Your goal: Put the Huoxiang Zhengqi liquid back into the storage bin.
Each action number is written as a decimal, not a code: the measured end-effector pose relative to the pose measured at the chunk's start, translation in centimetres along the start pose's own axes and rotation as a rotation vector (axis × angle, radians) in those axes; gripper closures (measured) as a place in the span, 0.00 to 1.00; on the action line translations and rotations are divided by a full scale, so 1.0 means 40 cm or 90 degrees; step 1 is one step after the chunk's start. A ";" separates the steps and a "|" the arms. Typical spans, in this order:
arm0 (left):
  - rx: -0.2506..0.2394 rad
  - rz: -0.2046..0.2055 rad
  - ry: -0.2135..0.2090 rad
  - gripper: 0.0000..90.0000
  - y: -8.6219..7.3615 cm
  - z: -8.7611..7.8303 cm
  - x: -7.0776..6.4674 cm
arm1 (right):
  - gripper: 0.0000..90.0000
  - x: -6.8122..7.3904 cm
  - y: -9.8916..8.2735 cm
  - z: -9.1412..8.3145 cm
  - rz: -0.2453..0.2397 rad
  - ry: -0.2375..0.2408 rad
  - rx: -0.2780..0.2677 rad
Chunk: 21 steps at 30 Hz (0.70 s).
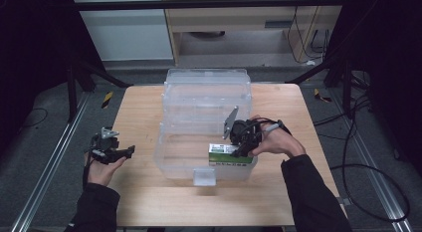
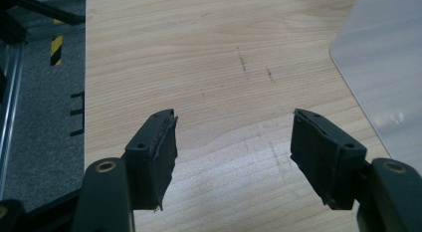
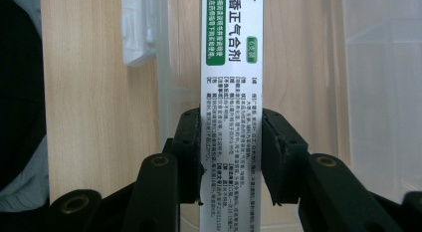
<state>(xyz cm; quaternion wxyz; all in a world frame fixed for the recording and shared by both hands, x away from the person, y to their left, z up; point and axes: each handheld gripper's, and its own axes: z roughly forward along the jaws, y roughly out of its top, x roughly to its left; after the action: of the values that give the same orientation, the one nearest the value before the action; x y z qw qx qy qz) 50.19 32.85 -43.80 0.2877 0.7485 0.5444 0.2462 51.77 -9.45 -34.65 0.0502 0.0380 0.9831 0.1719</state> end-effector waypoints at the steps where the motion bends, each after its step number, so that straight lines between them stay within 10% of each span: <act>1: -0.001 0.000 0.000 0.38 0.000 0.000 0.000 | 0.71 0.001 0.000 0.003 -0.005 0.001 0.001; 21: 0.003 0.003 0.000 0.38 -0.001 0.004 -0.002 | 0.71 -0.002 0.002 0.049 -0.015 0.015 0.036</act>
<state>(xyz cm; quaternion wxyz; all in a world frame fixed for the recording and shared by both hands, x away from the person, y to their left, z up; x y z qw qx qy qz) 50.26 32.75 -43.94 0.2848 0.7507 0.5431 0.2457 52.06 -8.70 -36.46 0.0392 0.0259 0.9885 0.1441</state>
